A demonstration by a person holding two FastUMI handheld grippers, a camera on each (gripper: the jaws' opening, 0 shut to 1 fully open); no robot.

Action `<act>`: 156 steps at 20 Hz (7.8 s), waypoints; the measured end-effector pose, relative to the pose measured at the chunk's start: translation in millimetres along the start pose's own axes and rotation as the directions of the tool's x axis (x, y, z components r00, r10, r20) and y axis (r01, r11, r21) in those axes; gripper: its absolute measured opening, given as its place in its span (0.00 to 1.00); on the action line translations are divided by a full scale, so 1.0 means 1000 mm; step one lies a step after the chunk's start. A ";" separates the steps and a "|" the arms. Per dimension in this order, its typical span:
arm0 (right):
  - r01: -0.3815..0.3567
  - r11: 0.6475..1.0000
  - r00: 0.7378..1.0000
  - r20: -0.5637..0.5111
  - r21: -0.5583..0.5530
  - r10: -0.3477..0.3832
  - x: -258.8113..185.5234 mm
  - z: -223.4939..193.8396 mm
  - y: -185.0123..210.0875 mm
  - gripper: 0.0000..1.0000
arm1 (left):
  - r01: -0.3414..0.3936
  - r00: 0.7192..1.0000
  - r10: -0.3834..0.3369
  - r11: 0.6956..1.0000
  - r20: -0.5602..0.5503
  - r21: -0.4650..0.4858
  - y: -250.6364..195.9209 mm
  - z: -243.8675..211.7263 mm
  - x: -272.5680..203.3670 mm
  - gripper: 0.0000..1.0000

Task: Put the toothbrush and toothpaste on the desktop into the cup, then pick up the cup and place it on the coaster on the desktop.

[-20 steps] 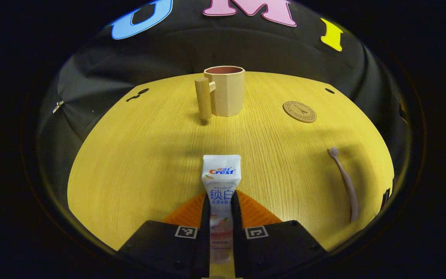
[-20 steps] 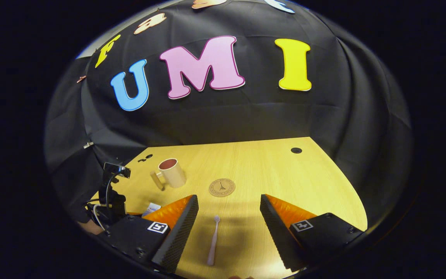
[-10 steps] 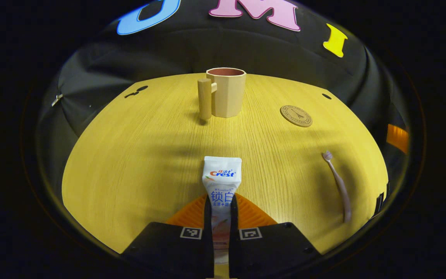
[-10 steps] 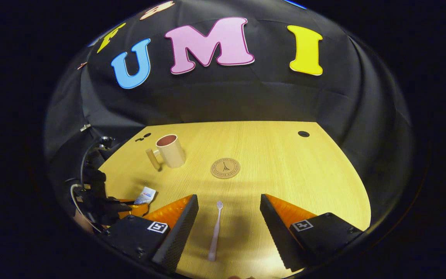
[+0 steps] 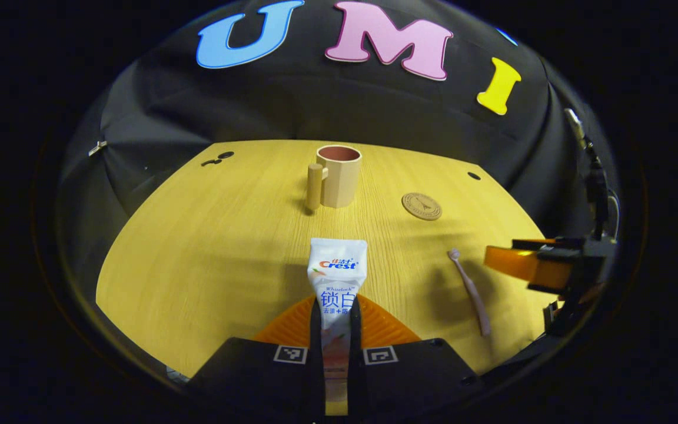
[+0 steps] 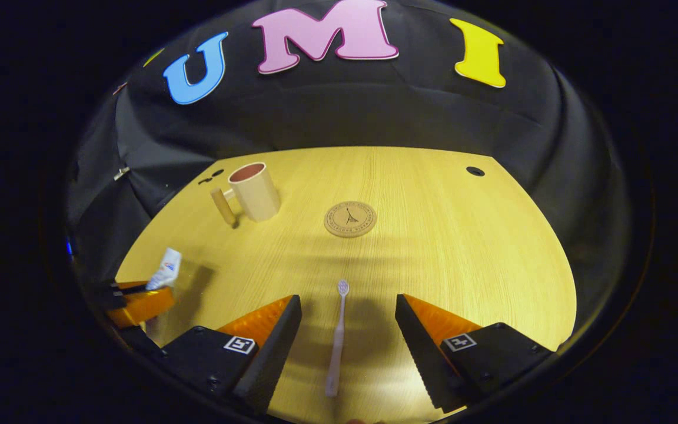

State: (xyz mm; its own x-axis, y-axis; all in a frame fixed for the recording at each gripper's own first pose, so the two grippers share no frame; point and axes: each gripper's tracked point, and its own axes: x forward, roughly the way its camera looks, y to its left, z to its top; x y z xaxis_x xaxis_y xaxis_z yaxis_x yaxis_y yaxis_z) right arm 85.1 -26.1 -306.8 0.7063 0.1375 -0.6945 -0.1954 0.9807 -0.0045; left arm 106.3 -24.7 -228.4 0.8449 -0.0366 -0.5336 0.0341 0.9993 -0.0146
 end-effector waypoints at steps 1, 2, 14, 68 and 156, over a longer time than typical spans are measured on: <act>-0.001 1.000 1.000 -0.031 -0.004 0.001 0.004 -0.009 0.002 0.99 | -0.010 1.000 0.010 1.000 0.004 -0.007 0.001 0.002 -0.011 0.20; -0.005 1.000 0.998 -0.058 -0.005 0.005 0.008 -0.017 0.005 0.99 | -0.006 1.000 0.006 1.000 0.016 -0.011 -0.001 0.005 -0.019 0.20; 0.063 0.998 0.973 -0.220 -0.030 -0.068 0.024 -0.061 -0.002 0.95 | 0.054 0.996 -0.050 0.997 0.078 -0.046 -0.019 0.023 -0.061 0.20; -0.205 0.972 0.951 -0.211 0.111 0.225 0.003 -0.006 -0.023 0.05 | 0.192 0.799 0.007 0.945 0.601 -0.266 -0.001 0.322 0.159 0.20; -0.177 0.984 0.873 0.460 -0.012 0.162 0.101 0.224 -0.015 0.98 | 0.078 0.969 -0.072 0.997 0.235 -0.017 0.048 0.116 0.060 0.98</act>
State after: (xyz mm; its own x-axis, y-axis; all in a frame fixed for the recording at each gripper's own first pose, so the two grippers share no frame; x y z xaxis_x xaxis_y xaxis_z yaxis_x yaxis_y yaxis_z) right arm 312.2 3.9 -215.5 0.8977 0.3430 -0.2765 -0.3250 0.9393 0.1099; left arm 220.4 20.0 -163.5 0.9420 -0.1085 -0.3174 0.0908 0.9934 -0.0703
